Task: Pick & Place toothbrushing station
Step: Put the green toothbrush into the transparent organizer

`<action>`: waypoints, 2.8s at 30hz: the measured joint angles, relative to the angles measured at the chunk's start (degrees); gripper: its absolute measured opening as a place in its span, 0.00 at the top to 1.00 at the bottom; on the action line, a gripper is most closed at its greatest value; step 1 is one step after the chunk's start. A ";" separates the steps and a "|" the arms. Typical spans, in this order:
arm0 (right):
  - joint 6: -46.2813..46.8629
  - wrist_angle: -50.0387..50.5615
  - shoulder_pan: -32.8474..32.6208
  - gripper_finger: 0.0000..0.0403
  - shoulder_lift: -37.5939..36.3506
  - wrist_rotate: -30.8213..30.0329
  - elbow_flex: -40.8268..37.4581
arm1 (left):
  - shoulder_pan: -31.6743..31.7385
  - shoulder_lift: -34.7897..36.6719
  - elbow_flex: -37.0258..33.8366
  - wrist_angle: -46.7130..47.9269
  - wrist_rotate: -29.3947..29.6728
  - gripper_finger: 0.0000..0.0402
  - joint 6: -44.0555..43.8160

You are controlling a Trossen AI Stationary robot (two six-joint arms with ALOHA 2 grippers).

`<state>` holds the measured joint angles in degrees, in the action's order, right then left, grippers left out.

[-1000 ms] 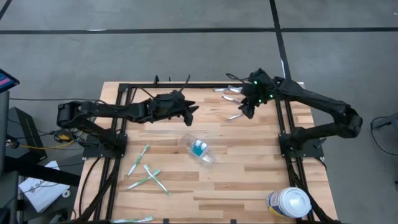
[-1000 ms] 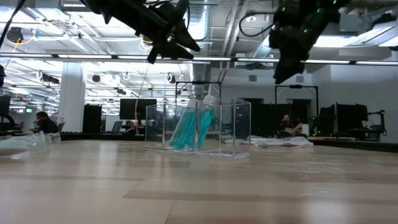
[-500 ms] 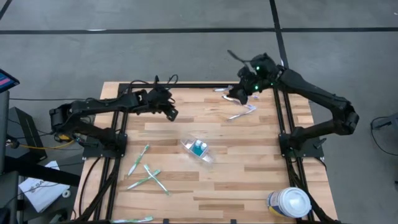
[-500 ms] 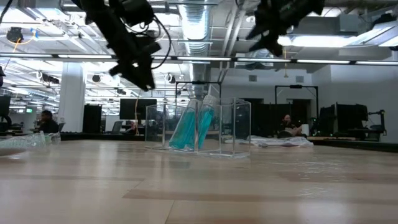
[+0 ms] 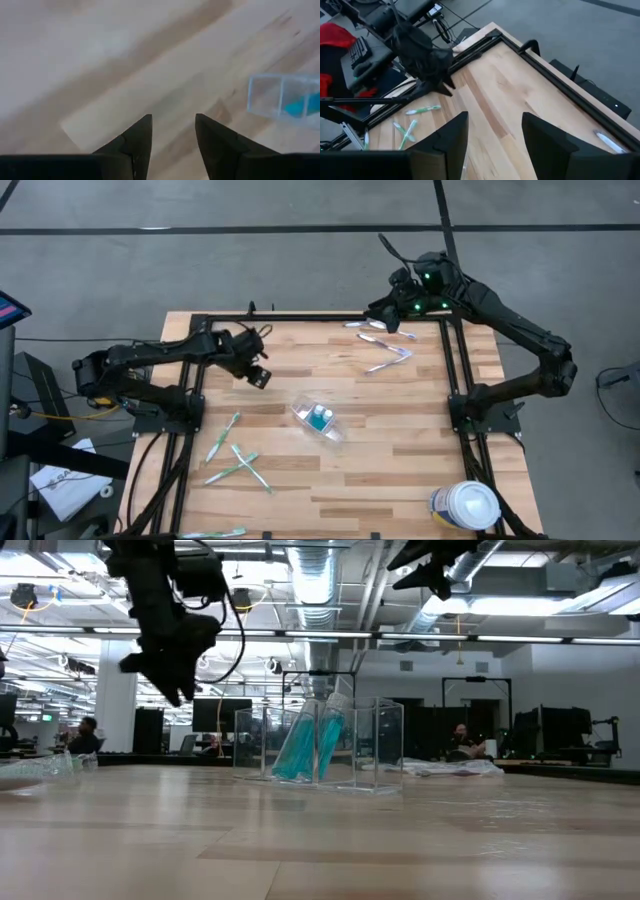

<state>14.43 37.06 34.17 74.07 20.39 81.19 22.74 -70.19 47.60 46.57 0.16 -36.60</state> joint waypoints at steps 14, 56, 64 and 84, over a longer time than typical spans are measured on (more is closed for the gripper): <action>-8.73 1.73 -3.29 0.55 0.25 6.54 -0.02 | -14.96 0.44 -8.02 4.61 -4.19 0.60 -27.56; -8.38 -0.84 -5.18 0.56 0.25 9.53 -0.04 | -19.67 0.55 -20.86 -6.45 -1.82 0.76 -31.40; -8.31 -2.90 -5.18 0.57 0.25 9.32 -0.04 | -19.26 5.83 -20.94 -16.49 -0.03 0.96 -31.33; -7.50 -3.72 -5.07 0.59 0.25 9.13 -0.04 | -12.15 24.02 -19.96 -66.02 21.53 0.98 4.45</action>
<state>6.92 33.34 29.10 74.32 29.52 81.14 10.59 -46.18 27.63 -19.45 21.69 -32.15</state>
